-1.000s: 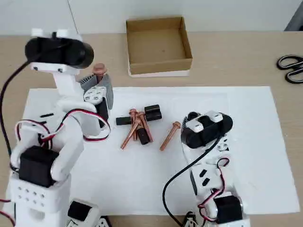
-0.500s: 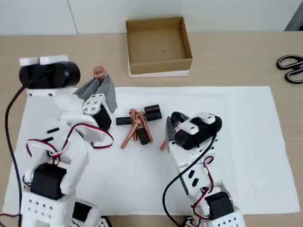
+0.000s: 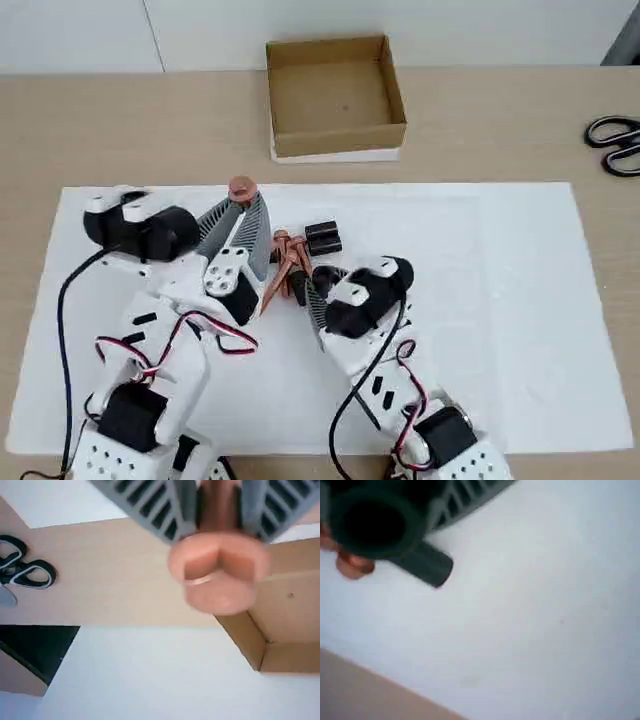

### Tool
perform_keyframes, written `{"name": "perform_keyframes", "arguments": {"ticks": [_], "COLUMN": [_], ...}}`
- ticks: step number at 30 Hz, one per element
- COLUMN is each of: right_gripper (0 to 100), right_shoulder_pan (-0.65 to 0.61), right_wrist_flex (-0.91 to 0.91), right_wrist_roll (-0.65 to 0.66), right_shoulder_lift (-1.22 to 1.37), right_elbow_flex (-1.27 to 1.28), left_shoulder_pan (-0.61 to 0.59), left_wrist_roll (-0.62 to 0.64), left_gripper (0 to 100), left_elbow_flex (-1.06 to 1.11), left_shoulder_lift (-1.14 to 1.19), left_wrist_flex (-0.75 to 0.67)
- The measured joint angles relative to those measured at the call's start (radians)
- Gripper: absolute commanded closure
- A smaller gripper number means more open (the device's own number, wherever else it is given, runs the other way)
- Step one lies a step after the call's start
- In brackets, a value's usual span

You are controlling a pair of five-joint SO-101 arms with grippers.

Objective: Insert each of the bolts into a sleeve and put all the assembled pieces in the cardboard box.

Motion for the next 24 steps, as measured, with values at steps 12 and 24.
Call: {"name": "perform_keyframes", "arguments": {"ticks": [12, 24], "right_gripper": [99.5, 99.5], "right_shoulder_pan": [-0.025, -0.035], "right_wrist_flex": [-0.003, -0.003], "right_wrist_roll": [0.000, 0.000], "right_shoulder_lift": [-0.003, -0.003], "right_elbow_flex": [0.003, 0.003], "left_shoulder_pan": [0.126, 0.203], "left_wrist_roll": [-0.051, -0.091], "left_gripper": [99, 99], "left_elbow_flex": [0.002, 0.068], "left_shoulder_lift": [0.072, 0.143], "left_wrist_flex": [0.000, -0.071]}}
